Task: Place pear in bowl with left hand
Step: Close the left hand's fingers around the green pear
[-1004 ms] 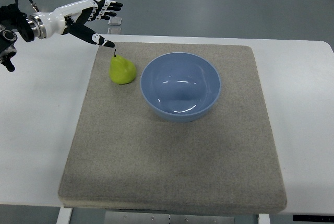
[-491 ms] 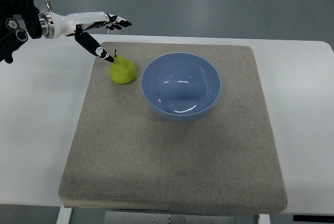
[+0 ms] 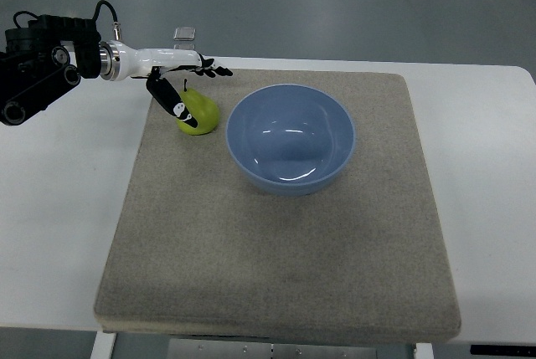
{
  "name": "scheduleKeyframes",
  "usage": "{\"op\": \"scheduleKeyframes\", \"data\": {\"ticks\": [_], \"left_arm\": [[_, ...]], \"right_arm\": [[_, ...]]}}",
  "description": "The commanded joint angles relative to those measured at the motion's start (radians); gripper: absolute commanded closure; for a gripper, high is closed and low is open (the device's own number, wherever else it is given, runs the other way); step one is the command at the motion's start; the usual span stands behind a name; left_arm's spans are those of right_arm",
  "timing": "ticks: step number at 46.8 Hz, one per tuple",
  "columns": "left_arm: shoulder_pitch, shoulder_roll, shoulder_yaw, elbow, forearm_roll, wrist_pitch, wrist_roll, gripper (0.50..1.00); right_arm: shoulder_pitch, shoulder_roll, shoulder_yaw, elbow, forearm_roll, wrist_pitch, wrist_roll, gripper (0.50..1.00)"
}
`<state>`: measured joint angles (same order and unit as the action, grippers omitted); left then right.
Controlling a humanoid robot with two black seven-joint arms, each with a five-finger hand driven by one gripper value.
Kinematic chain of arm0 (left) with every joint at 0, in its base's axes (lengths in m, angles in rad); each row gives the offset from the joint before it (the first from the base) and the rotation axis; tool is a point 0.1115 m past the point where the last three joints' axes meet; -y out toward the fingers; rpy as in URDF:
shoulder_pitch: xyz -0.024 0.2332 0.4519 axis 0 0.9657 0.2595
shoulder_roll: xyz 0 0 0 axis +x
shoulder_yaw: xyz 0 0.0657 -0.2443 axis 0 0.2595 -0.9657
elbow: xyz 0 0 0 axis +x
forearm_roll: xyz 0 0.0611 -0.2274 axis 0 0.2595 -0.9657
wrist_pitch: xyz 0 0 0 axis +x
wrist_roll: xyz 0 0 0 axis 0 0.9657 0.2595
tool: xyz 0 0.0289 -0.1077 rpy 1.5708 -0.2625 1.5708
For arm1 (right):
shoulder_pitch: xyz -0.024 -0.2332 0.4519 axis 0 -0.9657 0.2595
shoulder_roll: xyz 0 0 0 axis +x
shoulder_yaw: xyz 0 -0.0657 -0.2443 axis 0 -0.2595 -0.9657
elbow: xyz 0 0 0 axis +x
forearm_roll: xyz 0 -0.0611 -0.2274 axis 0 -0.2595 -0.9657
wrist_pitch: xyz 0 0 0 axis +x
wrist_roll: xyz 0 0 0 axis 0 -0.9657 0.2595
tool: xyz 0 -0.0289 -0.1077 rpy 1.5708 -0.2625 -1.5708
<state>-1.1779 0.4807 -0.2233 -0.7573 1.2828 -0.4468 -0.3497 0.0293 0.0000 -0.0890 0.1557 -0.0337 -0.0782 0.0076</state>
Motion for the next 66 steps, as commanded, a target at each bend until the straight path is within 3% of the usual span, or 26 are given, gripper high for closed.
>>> {"op": "scheduleKeyframes", "data": {"ticks": [1,55,61,66], "left_arm": [[0.0,-0.001,0.002,0.001,0.006,0.002,0.002,0.521],[0.014,-0.047,0.062,0.092,0.02,0.031,0.002,0.542],[0.014,-0.056,0.064,0.099,0.021,0.031,0.002,0.564],[0.015,-0.071,0.062,0.13,0.021,0.031,0.002,0.615]], "right_arm": [[0.0,0.0,0.0,-0.001,0.0,-0.002,0.0,0.574],[0.0,0.0,0.0,-0.001,0.0,0.0,0.0,0.576],[0.0,0.0,0.0,-0.001,0.0,0.0,0.0,0.576],[0.0,0.0,0.0,0.001,0.0,0.0,0.0,0.576]]}}
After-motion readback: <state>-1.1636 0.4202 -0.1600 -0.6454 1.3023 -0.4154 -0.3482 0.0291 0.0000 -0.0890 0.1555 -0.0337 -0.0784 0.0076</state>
